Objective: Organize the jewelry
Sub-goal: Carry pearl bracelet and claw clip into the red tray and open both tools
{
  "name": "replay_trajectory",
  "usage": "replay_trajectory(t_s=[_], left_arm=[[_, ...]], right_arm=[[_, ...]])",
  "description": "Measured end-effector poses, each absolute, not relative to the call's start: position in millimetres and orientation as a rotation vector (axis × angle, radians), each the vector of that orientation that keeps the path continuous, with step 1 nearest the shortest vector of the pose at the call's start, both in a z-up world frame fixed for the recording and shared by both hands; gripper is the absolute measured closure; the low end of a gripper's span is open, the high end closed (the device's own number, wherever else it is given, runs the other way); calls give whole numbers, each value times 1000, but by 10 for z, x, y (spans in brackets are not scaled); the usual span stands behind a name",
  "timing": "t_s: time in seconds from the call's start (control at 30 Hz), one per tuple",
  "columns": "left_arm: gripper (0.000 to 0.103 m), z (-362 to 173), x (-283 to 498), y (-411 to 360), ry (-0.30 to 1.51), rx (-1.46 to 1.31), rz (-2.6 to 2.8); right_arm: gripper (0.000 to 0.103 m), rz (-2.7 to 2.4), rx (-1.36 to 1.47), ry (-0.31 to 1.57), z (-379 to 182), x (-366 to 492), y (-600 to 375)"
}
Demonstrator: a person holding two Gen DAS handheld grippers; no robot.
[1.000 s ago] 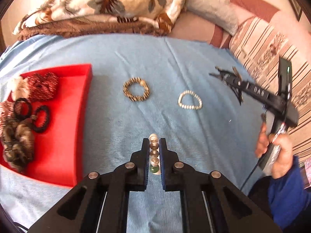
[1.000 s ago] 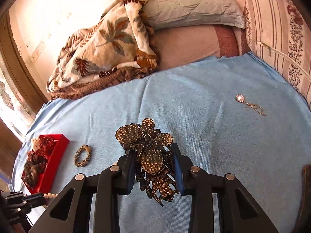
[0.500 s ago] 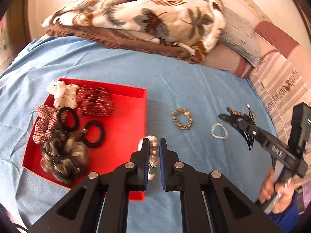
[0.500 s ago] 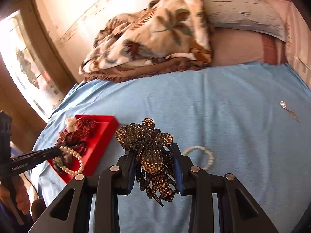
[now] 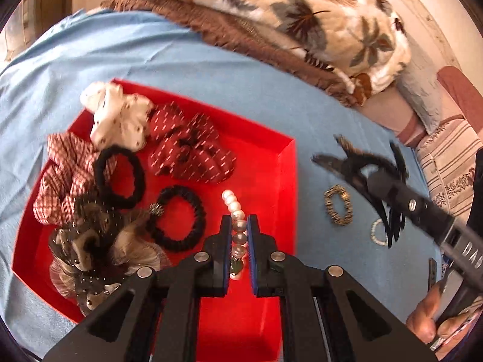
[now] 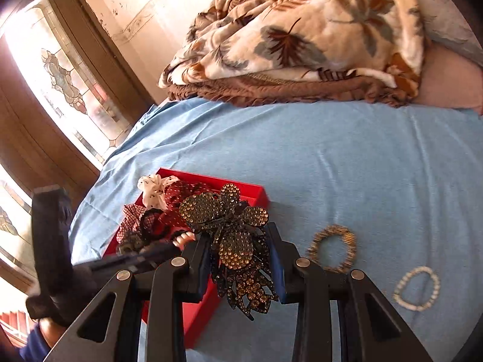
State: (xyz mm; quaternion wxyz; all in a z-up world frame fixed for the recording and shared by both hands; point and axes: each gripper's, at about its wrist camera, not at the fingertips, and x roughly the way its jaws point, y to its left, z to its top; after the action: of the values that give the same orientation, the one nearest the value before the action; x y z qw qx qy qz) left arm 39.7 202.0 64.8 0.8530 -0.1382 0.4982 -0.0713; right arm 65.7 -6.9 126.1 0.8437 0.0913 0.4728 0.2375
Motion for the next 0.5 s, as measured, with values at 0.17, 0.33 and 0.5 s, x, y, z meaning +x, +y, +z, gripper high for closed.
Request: replay_trajectory(t_s=[0.17,0.33,0.5], left_arm=[[94,502,428,2117,1056,-314,-140],[94,474,440,2157,1058,-316,-136],[94,639,260,2217,1016,-317,-145]], right_arm=[[67,550,171,1060,1019,894,389],[67,553,124,1085,869,1068,704],[67,531,110,1108,730,1212,834]])
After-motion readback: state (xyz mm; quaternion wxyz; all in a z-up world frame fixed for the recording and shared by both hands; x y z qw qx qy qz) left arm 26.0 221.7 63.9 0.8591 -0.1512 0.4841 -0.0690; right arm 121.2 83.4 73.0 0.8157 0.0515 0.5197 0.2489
